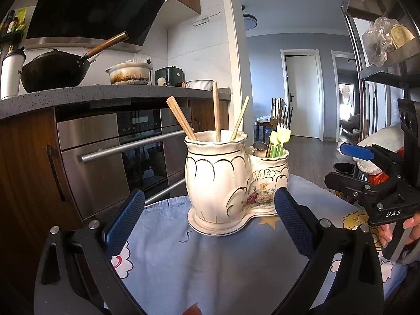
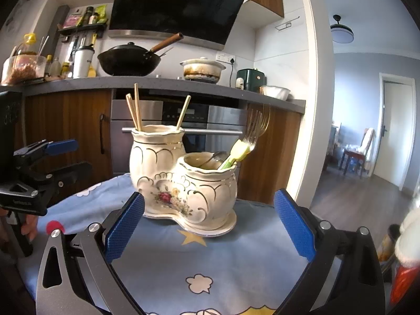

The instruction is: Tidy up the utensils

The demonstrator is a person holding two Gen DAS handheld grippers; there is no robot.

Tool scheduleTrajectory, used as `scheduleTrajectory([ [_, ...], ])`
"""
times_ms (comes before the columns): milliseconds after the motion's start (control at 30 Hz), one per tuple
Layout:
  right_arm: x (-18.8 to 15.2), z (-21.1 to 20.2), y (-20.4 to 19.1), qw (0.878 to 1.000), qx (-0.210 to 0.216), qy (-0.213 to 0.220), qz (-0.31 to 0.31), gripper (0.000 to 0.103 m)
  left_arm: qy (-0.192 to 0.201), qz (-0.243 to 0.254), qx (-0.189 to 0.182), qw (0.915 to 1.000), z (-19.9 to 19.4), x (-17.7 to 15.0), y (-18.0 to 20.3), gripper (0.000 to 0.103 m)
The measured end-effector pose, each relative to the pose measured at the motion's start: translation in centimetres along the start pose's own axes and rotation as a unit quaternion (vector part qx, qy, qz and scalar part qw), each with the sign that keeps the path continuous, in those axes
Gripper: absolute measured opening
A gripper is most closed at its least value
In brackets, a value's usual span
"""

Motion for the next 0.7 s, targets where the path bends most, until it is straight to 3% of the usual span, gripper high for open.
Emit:
scheduleTrajectory([
  [700, -0.07, -0.08, 0.07, 1.0, 0.0, -0.001, 0.002, 0.098, -0.009, -0.005, -0.001, 0.9999, 0.47, -0.21, -0.3, 0.098],
])
Point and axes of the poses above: each gripper's, at about its wrist camera, not at the fingertips, and z roughly the way its jaws point, y to its right, x to its top, the point moved 10 cm from there along z, roughly the way its jaws point, and after that the axes turned 1 degree about -y, right-handed, at the moved point
